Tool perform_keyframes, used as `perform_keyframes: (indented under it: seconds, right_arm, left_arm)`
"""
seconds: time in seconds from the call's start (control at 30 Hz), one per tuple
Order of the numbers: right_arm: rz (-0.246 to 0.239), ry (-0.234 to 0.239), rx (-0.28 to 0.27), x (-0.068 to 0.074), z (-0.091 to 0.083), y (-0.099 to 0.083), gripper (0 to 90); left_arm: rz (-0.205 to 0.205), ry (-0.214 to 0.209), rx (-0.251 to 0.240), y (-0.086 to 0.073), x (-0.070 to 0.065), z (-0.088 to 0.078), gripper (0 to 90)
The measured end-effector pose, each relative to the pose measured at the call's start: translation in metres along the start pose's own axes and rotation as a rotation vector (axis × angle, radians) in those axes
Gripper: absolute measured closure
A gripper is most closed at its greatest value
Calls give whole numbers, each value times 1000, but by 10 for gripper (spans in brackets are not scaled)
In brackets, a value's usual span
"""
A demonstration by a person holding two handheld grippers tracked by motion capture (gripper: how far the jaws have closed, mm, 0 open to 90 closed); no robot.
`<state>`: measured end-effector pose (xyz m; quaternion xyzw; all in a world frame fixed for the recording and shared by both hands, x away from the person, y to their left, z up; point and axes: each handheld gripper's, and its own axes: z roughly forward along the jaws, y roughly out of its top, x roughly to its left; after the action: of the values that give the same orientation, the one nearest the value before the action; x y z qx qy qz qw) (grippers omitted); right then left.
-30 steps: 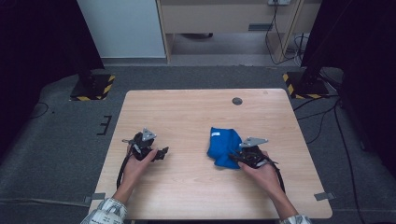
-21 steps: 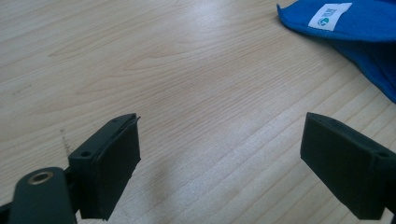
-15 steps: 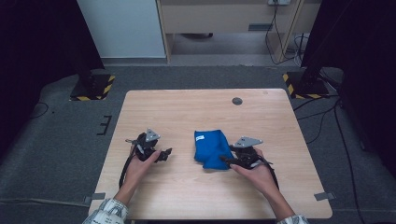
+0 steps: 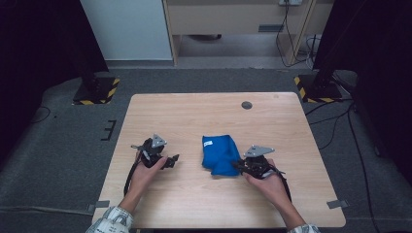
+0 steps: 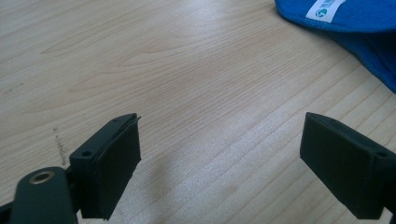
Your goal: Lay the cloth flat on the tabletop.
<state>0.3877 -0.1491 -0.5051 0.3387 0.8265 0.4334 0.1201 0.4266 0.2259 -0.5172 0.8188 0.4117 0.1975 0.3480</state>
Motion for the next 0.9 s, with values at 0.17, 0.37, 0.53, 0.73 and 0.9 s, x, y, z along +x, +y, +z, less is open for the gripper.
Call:
perform_keyframes:
  seconds: [0.17, 0.37, 0.53, 0.73, 0.9]
  right_arm:
    - [-8, -7, -28, -3, -14, 9, 854]
    - [-1, -17, -98, -10, -32, 20, 862]
    - [12, -63, -35, -22, -18, 11, 855]
    - [11, -72, -5, -25, -11, 8, 868]
    - [15, -73, 3, -25, -8, 7, 868]
  left_arm:
    - [-2, -18, -17, 5, -3, -3, 136]
    - [19, -35, -41, 18, -12, -5, 156]
    - [58, -71, -41, 40, -26, 9, 181]
    - [76, -134, -23, 71, -39, 43, 283]
    - [65, -132, -11, 90, -46, 68, 345]
